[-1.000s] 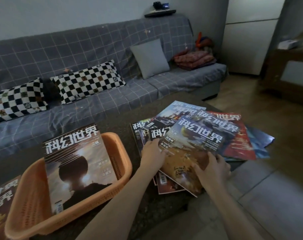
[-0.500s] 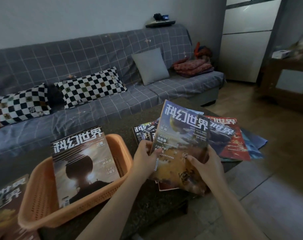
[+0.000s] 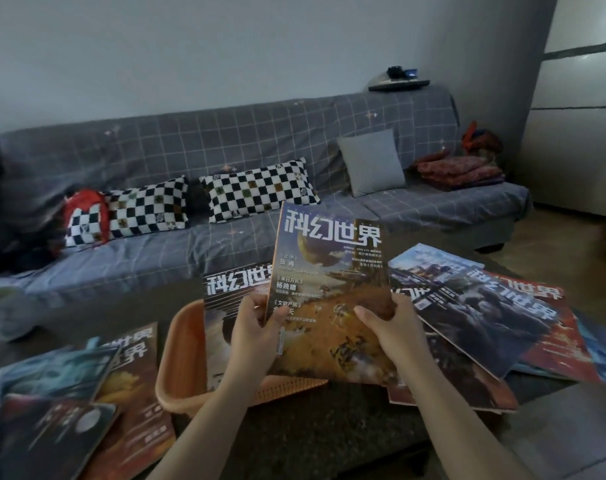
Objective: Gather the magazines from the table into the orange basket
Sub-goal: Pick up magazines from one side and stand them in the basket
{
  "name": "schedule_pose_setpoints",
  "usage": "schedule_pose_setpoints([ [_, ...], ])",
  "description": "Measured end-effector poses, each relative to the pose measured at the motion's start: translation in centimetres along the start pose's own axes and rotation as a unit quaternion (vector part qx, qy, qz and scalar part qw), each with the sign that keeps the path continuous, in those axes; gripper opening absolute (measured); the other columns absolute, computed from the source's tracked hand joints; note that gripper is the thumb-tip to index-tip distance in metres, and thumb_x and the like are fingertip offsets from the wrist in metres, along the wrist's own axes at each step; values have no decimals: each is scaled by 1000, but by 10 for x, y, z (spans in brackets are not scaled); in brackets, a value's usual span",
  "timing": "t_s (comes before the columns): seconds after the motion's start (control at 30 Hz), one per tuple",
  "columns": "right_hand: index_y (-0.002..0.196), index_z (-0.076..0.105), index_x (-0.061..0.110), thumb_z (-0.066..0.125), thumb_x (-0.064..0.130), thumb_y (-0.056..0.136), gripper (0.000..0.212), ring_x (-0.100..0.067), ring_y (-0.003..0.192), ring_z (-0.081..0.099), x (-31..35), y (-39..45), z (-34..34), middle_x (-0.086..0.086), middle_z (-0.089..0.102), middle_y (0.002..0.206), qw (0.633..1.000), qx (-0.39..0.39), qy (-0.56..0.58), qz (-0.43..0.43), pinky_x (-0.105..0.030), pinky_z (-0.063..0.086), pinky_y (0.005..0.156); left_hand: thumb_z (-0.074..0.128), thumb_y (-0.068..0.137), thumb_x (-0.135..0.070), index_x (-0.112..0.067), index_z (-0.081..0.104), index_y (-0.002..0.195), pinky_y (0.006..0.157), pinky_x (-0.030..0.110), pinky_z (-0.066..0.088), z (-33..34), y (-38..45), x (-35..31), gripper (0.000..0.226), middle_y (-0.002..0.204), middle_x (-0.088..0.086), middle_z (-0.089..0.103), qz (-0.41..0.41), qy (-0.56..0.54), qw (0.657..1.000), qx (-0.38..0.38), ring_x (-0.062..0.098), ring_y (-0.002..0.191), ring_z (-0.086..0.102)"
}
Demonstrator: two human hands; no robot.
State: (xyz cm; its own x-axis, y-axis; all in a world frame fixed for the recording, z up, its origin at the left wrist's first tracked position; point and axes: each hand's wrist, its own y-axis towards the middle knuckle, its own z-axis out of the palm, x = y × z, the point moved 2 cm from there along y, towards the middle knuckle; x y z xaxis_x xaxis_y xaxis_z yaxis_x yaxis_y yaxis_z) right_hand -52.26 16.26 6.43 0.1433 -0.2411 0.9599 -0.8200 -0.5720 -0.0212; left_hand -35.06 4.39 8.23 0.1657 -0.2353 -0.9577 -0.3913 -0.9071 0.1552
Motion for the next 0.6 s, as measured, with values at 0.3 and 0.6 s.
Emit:
schedule_pose_setpoints([
  [0.3, 131, 39, 9, 68, 26, 85, 58, -11, 95, 51, 29, 23, 87, 0, 55, 117, 992, 90, -67, -54, -20, 42, 71, 61, 93, -26, -20, 54, 102, 78, 42, 59, -59, 20, 44, 13, 98, 0, 68, -77, 5, 993, -88, 18, 88, 68],
  [0.6, 130, 43, 13, 67, 24, 85, 53, -16, 97, 62, 13, 47, 135, 0, 62, 113, 976, 128, -169, -44, -23, 49, 71, 68, 89, -26, -13, 55, 106, 64, 36, 59, -75, 50, 78, 26, 90, 2, 70, -174, 141, 973, -50, 18, 76, 69],
])
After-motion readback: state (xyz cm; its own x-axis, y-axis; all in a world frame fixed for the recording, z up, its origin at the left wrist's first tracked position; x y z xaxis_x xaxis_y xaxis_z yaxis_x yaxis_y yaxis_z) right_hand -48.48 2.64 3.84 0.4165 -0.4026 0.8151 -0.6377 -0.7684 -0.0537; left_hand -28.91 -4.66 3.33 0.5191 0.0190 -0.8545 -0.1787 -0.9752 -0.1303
